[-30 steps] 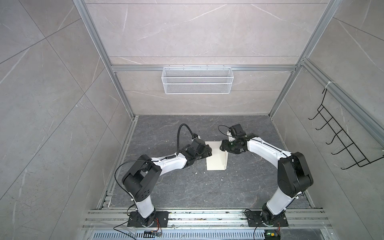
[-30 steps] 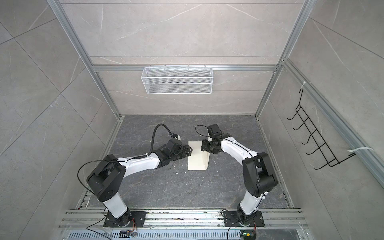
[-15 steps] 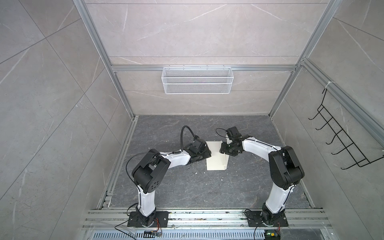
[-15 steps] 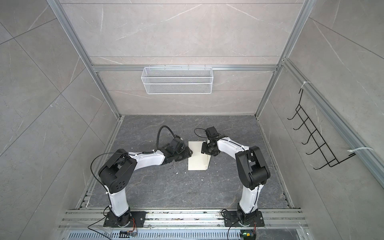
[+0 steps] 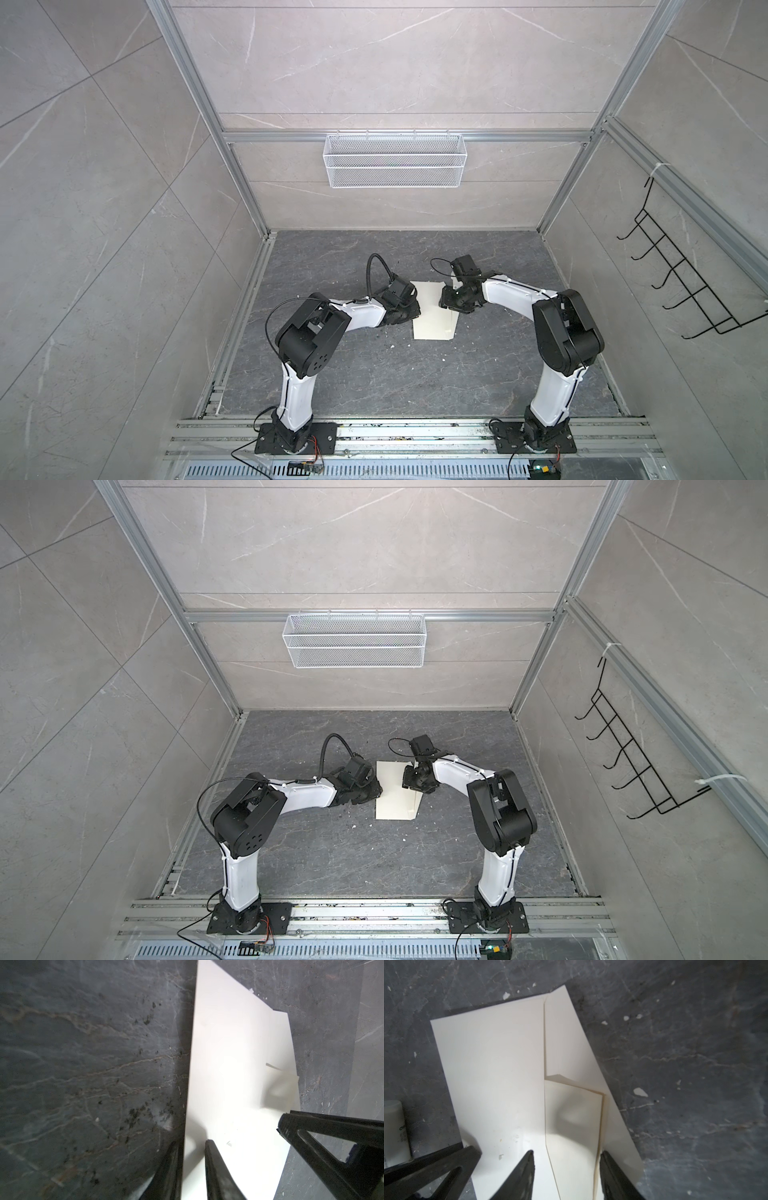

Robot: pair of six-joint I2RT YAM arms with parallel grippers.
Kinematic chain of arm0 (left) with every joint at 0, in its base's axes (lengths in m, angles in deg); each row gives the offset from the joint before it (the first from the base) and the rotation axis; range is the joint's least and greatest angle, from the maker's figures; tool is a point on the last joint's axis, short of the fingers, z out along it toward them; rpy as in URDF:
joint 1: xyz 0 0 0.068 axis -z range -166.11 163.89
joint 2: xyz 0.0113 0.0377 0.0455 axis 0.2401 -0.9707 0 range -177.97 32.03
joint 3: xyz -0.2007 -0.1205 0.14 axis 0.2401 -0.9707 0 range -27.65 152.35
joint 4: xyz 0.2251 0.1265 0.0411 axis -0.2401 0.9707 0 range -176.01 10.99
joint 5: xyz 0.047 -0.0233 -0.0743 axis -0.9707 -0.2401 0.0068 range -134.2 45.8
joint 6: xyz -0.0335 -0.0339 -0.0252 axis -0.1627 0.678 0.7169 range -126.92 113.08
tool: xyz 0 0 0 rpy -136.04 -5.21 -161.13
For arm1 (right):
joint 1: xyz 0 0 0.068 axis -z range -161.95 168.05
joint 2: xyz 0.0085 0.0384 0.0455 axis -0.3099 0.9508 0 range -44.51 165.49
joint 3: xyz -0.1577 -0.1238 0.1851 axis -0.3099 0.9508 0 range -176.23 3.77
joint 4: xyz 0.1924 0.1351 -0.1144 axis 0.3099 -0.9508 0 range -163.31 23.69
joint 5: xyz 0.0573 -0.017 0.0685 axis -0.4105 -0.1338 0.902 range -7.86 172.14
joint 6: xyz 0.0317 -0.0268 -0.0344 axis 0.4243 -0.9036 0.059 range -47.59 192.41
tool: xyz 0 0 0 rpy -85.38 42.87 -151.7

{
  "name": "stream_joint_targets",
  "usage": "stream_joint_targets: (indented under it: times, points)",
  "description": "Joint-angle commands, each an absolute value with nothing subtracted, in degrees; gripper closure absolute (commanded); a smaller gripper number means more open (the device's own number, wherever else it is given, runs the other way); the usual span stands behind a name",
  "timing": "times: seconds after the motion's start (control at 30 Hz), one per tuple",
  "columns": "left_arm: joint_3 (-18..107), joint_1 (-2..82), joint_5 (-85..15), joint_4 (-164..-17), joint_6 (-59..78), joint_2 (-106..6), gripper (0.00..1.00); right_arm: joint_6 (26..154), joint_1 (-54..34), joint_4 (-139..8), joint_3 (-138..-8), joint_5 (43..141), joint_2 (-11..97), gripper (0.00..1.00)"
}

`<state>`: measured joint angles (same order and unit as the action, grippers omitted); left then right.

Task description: Place the letter into the envelope and seal it

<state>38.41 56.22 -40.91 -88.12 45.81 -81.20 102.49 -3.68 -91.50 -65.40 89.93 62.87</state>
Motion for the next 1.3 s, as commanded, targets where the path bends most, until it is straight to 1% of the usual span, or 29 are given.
stream_joint_targets:
  times: [0.0, 0.2, 0.5, 1.27]
  points:
    - [40.42, 55.83, -40.47, -86.96, 45.99, -82.18, 0.8, 103.54, -4.01, -90.85, -64.28, 90.35, 63.73, 0.47]
    - [40.46, 55.86, -39.38, -87.06, 46.52, -83.01, 0.84, 103.89, -4.01, -89.88, -64.13, 91.43, 64.36, 0.48]
    - [40.86, 55.9, -37.97, -87.06, 46.87, -84.35, 0.87, 105.23, -4.12, -87.88, -63.99, 93.45, 65.62, 0.5]
    - [41.21, 55.87, -37.2, -87.04, 47.8, -85.21, 0.87, 109.93, -7.28, -84.34, -63.56, 95.31, 67.72, 0.52]
